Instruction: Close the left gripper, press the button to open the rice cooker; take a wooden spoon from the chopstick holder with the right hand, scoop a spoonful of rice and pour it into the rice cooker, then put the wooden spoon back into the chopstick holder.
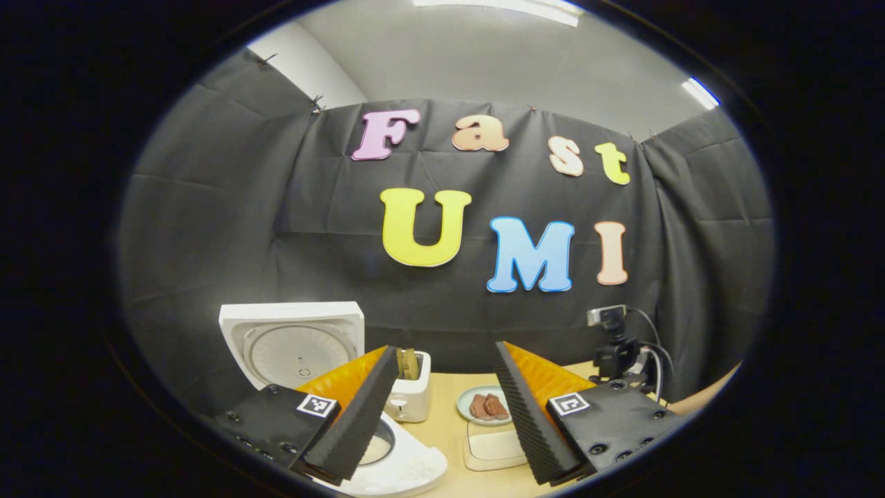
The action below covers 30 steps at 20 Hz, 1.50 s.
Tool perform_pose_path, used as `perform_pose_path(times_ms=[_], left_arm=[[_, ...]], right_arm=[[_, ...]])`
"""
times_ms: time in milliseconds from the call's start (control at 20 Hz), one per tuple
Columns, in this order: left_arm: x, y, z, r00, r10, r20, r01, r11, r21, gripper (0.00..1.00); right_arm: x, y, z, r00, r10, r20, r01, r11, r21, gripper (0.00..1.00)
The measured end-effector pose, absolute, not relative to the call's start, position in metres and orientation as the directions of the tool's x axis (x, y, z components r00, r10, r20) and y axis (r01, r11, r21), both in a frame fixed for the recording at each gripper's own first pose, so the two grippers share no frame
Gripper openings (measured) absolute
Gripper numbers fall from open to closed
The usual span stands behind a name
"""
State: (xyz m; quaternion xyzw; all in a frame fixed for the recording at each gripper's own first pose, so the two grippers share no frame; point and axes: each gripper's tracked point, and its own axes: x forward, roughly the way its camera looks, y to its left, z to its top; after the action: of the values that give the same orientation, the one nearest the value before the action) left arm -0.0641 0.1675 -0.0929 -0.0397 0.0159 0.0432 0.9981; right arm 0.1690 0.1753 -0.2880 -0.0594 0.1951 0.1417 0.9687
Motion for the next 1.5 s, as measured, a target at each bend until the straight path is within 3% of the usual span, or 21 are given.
perform_pose_path(times_ms=[250, 500, 750, 950, 1250, 1500], left_arm=[[-0.066, 0.184, -0.093, 0.993, 0.112, -0.031, -0.114, 0.989, -0.089, 0.96], [-0.071, 0.203, -0.101, 0.987, 0.15, -0.051, -0.154, 0.983, -0.101, 0.96], [-0.078, 0.215, -0.106, 0.981, 0.182, -0.066, -0.189, 0.975, -0.114, 0.96], [-0.082, 0.213, -0.109, 0.979, 0.187, -0.076, -0.194, 0.976, -0.096, 0.96], [-0.084, 0.203, -0.104, 0.982, 0.176, -0.068, -0.181, 0.98, -0.078, 0.96], [-0.078, 0.188, -0.096, 0.989, 0.143, -0.045, -0.146, 0.986, -0.075, 0.96]], right_arm=[[0.177, 0.2, -0.323, 0.871, 0.255, -0.42, -0.35, 0.922, -0.166, 0.08], [0.17, 0.218, -0.342, 0.853, 0.274, -0.444, -0.367, 0.92, -0.137, 0.08], [0.154, 0.24, -0.353, 0.816, 0.337, -0.47, -0.338, 0.937, 0.084, 0.08], [0.154, 0.237, -0.359, 0.784, 0.39, -0.483, -0.226, 0.904, 0.364, 0.08], [0.169, 0.189, -0.341, 0.814, 0.405, -0.417, 0.024, 0.693, 0.72, 0.07], [0.166, 0.175, -0.29, 0.839, 0.451, -0.306, -0.017, 0.583, 0.812, 0.07]])
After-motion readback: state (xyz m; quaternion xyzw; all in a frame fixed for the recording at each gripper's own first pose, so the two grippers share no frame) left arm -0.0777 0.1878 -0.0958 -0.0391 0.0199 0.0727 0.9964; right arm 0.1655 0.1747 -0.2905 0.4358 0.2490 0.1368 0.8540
